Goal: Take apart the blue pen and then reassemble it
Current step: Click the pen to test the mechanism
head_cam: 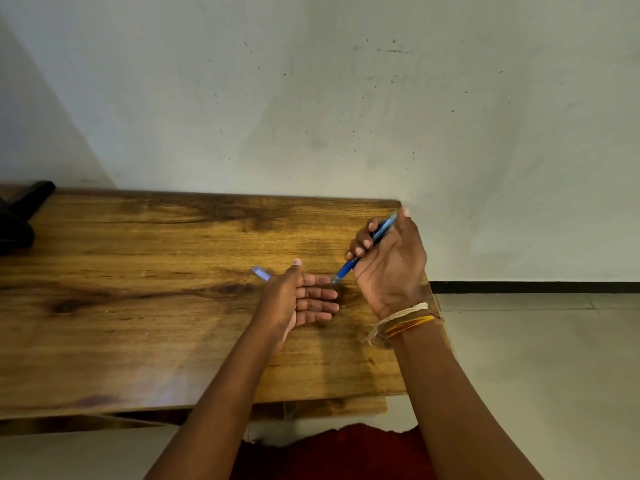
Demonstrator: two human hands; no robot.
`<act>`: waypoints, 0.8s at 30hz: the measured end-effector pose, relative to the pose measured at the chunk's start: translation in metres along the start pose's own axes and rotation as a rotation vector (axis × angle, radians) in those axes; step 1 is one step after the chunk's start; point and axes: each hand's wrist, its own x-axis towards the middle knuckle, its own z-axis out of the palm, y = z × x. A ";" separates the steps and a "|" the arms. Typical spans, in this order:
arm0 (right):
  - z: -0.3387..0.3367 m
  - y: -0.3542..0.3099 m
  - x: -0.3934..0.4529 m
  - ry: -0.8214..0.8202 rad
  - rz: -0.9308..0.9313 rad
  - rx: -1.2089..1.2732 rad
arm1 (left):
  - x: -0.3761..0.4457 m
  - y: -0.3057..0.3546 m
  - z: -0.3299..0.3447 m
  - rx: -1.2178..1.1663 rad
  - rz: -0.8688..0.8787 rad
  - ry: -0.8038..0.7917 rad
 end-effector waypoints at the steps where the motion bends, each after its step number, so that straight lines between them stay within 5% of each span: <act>1: 0.002 -0.001 -0.001 -0.015 -0.005 -0.040 | 0.000 0.000 0.001 -0.008 -0.004 0.000; 5: 0.010 0.000 -0.005 -0.079 -0.067 -0.234 | 0.000 0.002 0.002 -0.028 -0.013 0.008; 24: 0.020 0.010 -0.007 -0.144 -0.028 -0.130 | -0.001 0.001 -0.009 -0.003 0.005 0.010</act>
